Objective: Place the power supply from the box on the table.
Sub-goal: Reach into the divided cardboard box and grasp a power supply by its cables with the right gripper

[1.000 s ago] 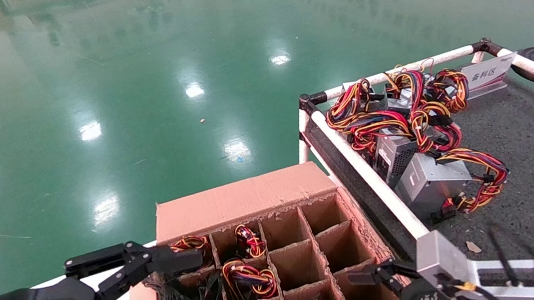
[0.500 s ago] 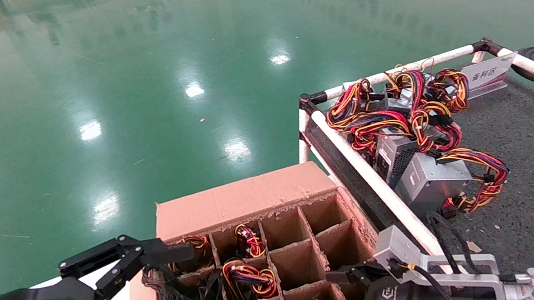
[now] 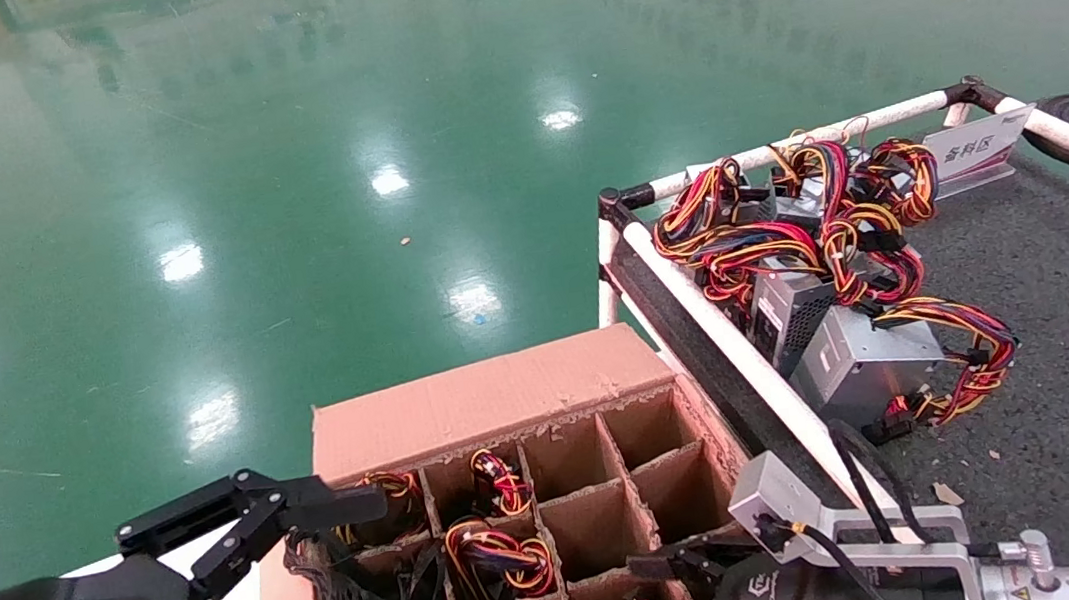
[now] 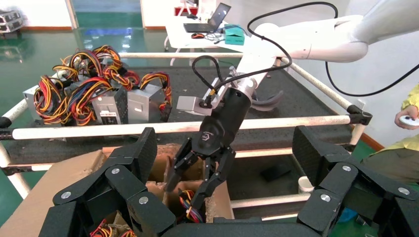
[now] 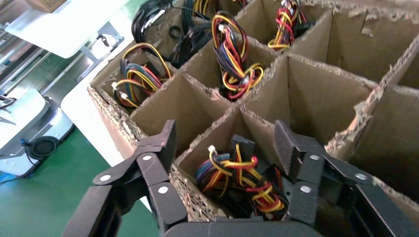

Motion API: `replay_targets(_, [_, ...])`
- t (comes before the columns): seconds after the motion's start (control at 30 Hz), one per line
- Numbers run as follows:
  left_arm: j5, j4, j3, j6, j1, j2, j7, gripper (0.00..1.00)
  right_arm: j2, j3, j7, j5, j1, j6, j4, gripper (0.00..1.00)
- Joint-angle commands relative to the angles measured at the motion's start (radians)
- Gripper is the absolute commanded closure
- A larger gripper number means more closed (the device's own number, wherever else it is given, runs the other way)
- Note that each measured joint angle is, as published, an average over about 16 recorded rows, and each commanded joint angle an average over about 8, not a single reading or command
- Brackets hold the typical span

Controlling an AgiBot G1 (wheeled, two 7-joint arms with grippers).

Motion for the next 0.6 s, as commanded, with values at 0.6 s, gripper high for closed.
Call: replay_targets(0.6, [0.0, 0.0, 0.0, 0.0, 0.0, 0.0, 0.0, 0.0, 0.0, -0.005, -0.01, -0.004, -0.014, -0.003, -0.015, 1.0])
